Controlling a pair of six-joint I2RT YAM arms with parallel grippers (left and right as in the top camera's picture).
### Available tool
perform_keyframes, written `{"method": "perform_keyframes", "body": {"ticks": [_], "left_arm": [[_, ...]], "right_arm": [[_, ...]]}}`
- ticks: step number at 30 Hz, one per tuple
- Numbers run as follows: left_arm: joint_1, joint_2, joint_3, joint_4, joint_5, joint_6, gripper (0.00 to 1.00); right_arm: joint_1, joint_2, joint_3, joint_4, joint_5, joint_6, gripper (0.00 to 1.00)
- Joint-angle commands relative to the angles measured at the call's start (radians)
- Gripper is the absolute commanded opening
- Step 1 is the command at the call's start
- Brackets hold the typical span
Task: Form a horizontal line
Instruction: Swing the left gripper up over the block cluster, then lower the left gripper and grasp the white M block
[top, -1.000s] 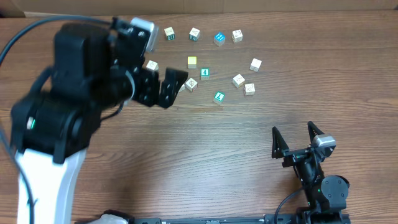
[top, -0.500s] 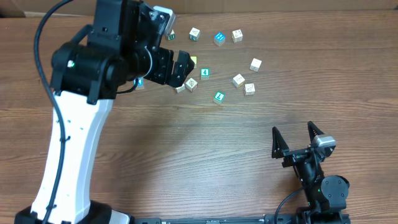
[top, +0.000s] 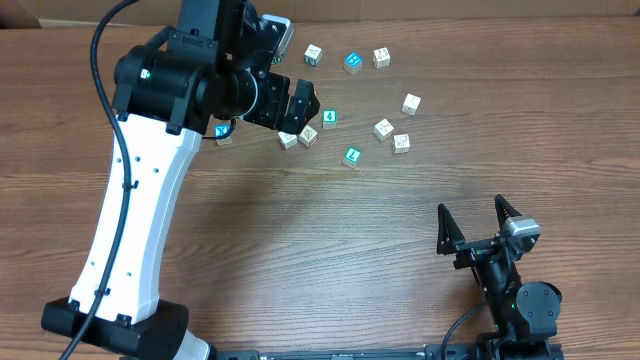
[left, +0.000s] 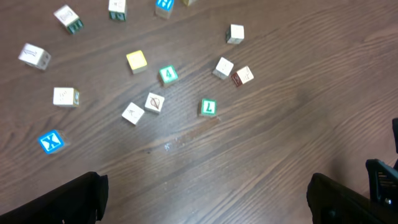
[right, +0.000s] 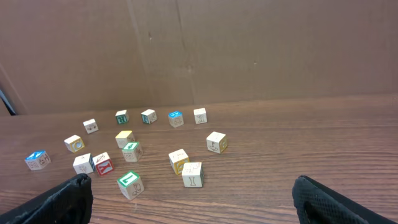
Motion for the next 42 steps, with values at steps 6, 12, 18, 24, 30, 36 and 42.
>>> {"method": "perform_keyframes", "body": {"ticks": [6,12,18,24,30,36,42], "left_arm": [[0.005,0.025,0.025,-0.013,0.026,0.016,0.04],[0.005,0.026,0.025,0.001,-0.014,0.000,0.04],[0.005,0.027,0.025,0.008,-0.171,-0.167,0.04],[0.005,0.053,0.024,0.005,-0.276,-0.302,0.07],[0.006,0.126,0.024,0.005,-0.278,-0.344,0.11],[0.005,0.208,0.024,0.006,-0.278,-0.369,0.07],[0.006,0.242,0.024,0.036,-0.277,-0.367,0.06]], "right_arm": [[0.005,-0.011,-0.010,0.005,0.005,0.002,1.00],[0.005,-0.011,-0.010,0.005,0.005,0.002,1.00],[0.005,-0.011,-0.010,0.005,0.005,0.002,1.00],[0.005,-0.011,-0.010,0.005,0.005,0.002,1.00],[0.005,-0.011,-0.010,0.005,0.005,0.002,1.00],[0.005,-0.011,-0.010,0.005,0.005,0.002,1.00],[0.005,-0.011,-0.010,0.005,0.005,0.002,1.00]]}}
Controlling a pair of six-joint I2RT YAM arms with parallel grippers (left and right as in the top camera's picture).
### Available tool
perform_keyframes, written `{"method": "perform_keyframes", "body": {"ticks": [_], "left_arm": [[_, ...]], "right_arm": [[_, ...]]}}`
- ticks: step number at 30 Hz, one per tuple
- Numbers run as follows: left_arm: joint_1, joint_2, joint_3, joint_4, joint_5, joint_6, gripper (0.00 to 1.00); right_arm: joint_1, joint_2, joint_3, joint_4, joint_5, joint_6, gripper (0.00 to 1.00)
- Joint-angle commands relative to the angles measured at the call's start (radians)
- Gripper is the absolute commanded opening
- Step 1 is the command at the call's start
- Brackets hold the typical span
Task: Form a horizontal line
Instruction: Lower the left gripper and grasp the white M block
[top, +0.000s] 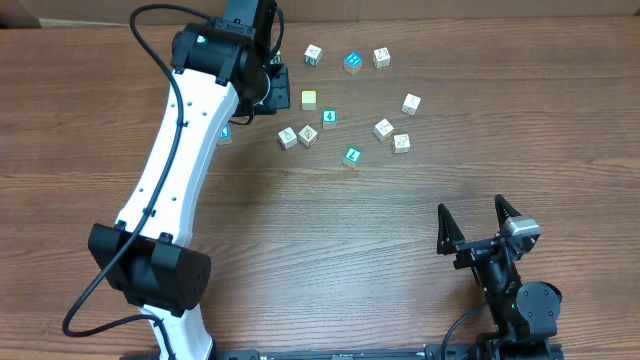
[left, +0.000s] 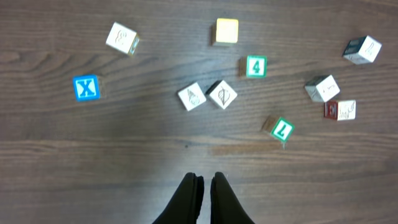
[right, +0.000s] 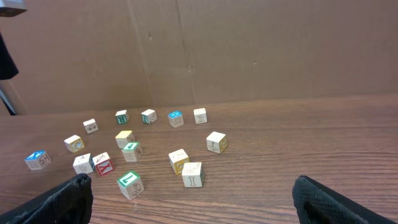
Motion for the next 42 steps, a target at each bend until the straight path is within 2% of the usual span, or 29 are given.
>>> {"method": "perform_keyframes", "body": {"ticks": [1,7,17,21,25,29,30,32,34,36,39,42], "left_arm": [[0.006,0.008,0.019,0.032,-0.014,-0.021,0.06],[0.006,0.010,0.019,0.146,-0.084,-0.058,0.04],[0.005,0.032,0.015,0.157,-0.082,-0.171,0.05],[0.005,0.061,0.014,0.150,-0.082,-0.171,0.10],[0.003,0.102,0.014,0.129,-0.073,-0.171,0.29],[0.004,0.156,0.014,0.125,-0.074,-0.171,0.59],[0.004,0.171,0.014,0.125,-0.074,-0.171,0.63],[0.004,0.205,0.014,0.123,-0.073,-0.171,0.79],[0.004,0.236,0.014,0.119,-0.073,-0.171,0.86],[0.004,0.270,0.014,0.117,-0.072,-0.171,0.82],[0.004,0.332,0.014,0.117,-0.072,-0.171,0.71],[0.004,0.375,0.014,0.117,-0.072,-0.171,0.65]], "right_arm": [[0.005,-0.011,-0.010,0.005,0.005,0.002,1.00],[0.005,-0.011,-0.010,0.005,0.005,0.002,1.00],[0.005,-0.011,-0.010,0.005,0.005,0.002,1.00],[0.005,-0.011,-0.010,0.005,0.005,0.002,1.00],[0.005,-0.011,-0.010,0.005,0.005,0.002,1.00],[0.005,-0.011,-0.010,0.005,0.005,0.002,1.00],[0.005,-0.011,-0.010,0.005,0.005,0.002,1.00],[0.005,-0.011,-0.010,0.005,0.005,0.002,1.00],[0.005,-0.011,-0.010,0.004,0.005,0.002,1.00],[0.005,-0.011,-0.010,0.005,0.005,0.002,1.00],[0.005,-0.011,-0.010,0.005,0.005,0.002,1.00],[0.005,-0.011,-0.010,0.005,0.005,0.002,1.00]]}}
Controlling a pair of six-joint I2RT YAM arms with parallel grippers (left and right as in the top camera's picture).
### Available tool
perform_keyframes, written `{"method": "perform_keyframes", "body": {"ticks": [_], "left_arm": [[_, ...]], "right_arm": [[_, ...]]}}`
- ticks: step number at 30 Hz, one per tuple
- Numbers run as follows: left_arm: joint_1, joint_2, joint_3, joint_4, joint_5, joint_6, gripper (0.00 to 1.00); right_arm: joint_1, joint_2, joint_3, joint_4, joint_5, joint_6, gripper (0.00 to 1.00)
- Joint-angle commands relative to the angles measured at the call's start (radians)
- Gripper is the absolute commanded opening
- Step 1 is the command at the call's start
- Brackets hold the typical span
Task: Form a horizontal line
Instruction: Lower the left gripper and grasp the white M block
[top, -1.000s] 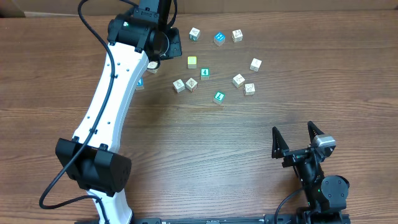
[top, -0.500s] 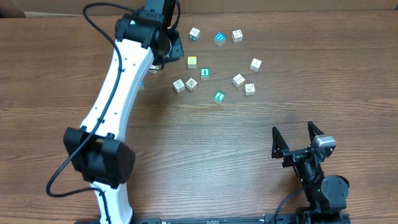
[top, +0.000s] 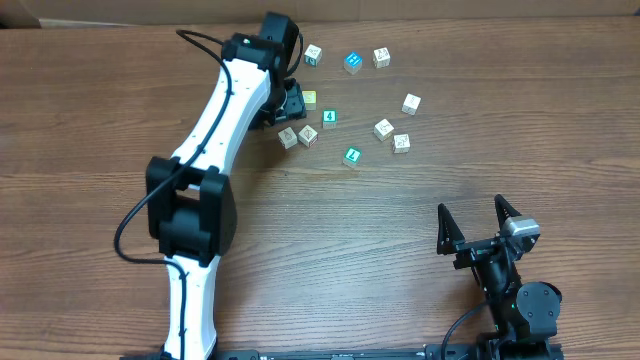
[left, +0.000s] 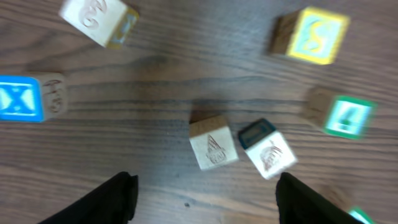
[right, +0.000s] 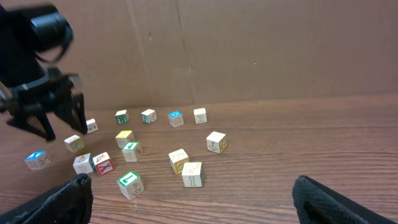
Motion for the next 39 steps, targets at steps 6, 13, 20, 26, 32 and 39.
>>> {"method": "perform_keyframes", "body": {"ticks": [6,13,20,26,32,39], "left_arm": [[0.004,0.108,0.014,0.003,-0.009,-0.016,0.57],[0.004,0.139,0.014,0.023,-0.009,-0.025,0.55],[0.004,0.139,0.014,0.040,-0.010,-0.024,0.43],[0.003,0.139,0.014,0.039,-0.009,-0.024,0.32],[0.002,0.139,0.014,0.029,-0.009,-0.024,0.32],[-0.004,0.139,0.013,0.018,-0.009,-0.024,0.33]], "right_arm": [[0.005,-0.011,-0.010,0.005,0.005,0.002,1.00],[0.005,-0.011,-0.010,0.005,0.005,0.002,1.00],[0.005,-0.011,-0.010,0.005,0.005,0.002,1.00],[0.005,-0.011,-0.010,0.005,0.005,0.002,1.00],[0.005,-0.011,-0.010,0.005,0.005,0.002,1.00],[0.005,-0.011,-0.010,0.005,0.005,0.002,1.00]]}}
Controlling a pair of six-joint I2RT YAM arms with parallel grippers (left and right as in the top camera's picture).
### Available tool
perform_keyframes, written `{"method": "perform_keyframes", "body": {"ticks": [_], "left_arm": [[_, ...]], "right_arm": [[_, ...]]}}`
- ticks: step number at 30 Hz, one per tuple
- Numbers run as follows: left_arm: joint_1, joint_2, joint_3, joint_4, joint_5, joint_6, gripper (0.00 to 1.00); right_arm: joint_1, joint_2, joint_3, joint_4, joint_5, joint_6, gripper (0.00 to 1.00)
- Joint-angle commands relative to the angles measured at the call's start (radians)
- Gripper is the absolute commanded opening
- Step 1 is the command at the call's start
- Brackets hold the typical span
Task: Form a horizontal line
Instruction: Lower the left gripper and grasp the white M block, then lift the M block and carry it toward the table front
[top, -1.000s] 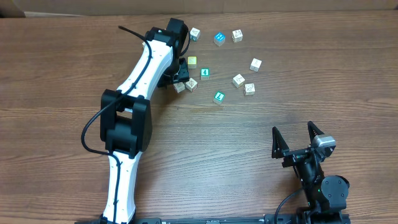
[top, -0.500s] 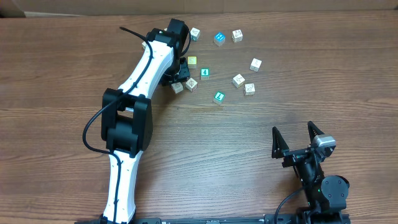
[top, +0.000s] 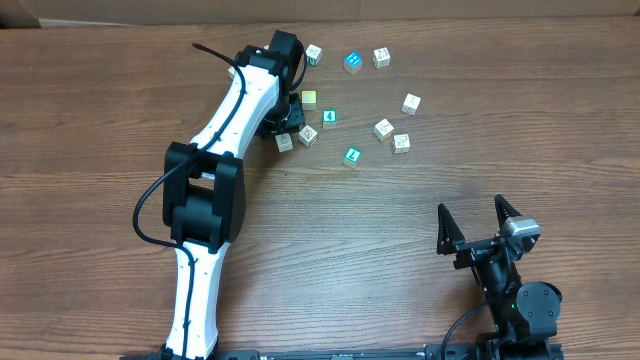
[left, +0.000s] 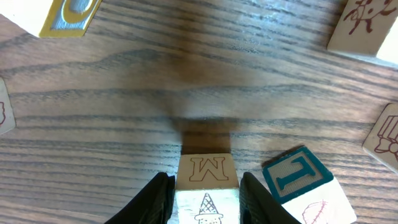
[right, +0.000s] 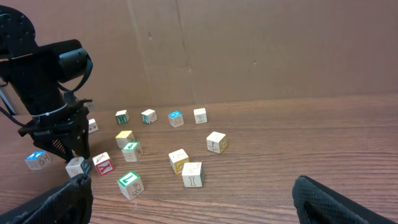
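Note:
Several small lettered wooden blocks lie scattered at the table's far middle. My left gripper (top: 284, 134) has come down on the block with an M and an ice-cream cone (left: 207, 180), one finger pressed against each side, so it is shut on it. That block (top: 284, 144) sits on the table beside a teal T block (left: 292, 177). Nearby are a yellow block (top: 309, 99), a green 4 block (top: 329, 118) and a green L block (top: 352, 155). My right gripper (top: 478, 222) stands open near the front right, far from the blocks.
More blocks lie along the back: a blue one (top: 352, 62) and pale ones (top: 381, 57), (top: 411, 103), (top: 384, 128), (top: 401, 143). The left arm (top: 235, 110) stretches across the table's left half. A brown cardboard wall (right: 249, 50) stands behind the blocks.
My left gripper was open above the ice-cream block and the T block. Now it is lower, with its fingers against the ice-cream block's sides. The right arm has not moved.
My left gripper hung open high over the scattered blocks, then was shut above them, then open again and closer over the ice-cream block. Now it is shut on that block on the table. The blocks lie where they were, and the right gripper stayed open.

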Motion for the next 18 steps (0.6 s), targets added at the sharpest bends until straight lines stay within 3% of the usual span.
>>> {"method": "perform_keyframes", "body": {"ticks": [1,13,15,18], "left_arm": [[-0.005,0.021,0.013,-0.014,-0.009,-0.013,0.35],[-0.010,0.021,0.013,-0.034,-0.010,-0.012,0.36],[-0.011,0.021,0.013,-0.036,-0.010,-0.011,0.42],[-0.016,0.021,0.008,-0.035,-0.010,-0.009,0.44]], "right_arm": [[0.005,-0.011,-0.010,0.006,0.005,0.002,1.00],[0.005,-0.011,-0.010,0.006,0.005,0.002,1.00],[0.005,-0.011,-0.010,0.006,0.005,0.002,1.00],[0.005,-0.011,-0.010,0.006,0.005,0.002,1.00]]}}
